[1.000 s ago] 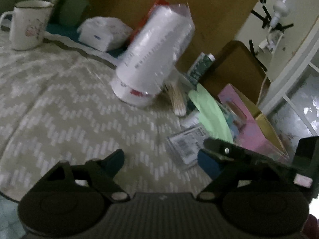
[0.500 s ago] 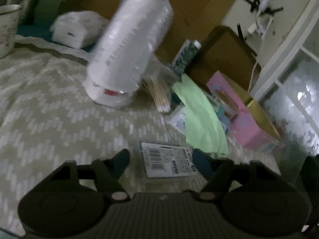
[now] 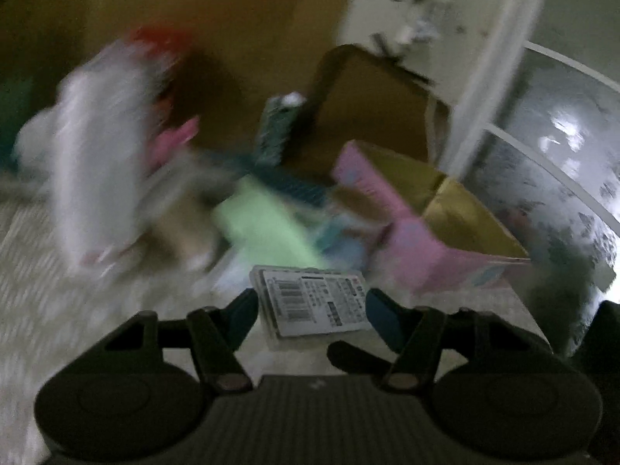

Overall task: Organize soft objects
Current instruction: 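Close the left tool on the barcode box and lift it, then lower the barcode box into the pink tin and open the left tool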

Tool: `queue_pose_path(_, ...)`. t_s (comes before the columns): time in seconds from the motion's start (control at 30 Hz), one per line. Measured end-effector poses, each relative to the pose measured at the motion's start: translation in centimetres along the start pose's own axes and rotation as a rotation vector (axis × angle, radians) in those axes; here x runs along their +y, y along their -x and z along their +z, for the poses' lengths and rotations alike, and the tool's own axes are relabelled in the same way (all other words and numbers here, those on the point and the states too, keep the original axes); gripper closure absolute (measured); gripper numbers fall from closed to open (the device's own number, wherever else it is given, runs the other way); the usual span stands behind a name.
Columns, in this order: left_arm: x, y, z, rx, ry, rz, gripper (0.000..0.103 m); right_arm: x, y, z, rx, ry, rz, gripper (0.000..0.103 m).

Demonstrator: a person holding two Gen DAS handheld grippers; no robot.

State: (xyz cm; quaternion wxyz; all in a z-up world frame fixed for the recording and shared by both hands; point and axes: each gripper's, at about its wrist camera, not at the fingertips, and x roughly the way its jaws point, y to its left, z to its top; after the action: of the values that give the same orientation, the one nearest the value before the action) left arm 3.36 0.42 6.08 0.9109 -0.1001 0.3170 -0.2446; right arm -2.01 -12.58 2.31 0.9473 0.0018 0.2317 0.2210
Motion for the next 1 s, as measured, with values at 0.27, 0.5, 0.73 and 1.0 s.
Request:
queue_pose_path(0.27,-10.1,-6.3,4.8,-0.046,-0.183,-0.121,0.041,-7.0,3.8,1.5,-0.172,-0.021,-0.246,0.047)
queue_pose_path(0.5,-15.0,-14.2,5.4,0.032,-0.217,-0.181,0.04,-13.8,5.0,1.3,-0.183,-0.085,-0.414,0.048)
queue_pose_path(0.73,-14.7,-16.4,4.8,0.069,-0.189,-0.144,0.037,-16.5,4.5,-0.2,-0.17,-0.161,-0.534,0.04)
queue_pose_path(1.0,-8.4,-7.9,3.8,-0.062,-0.119,-0.141,0.037,-14.4,5.9,-0.9,-0.255,-0.226,-0.44,0.04)
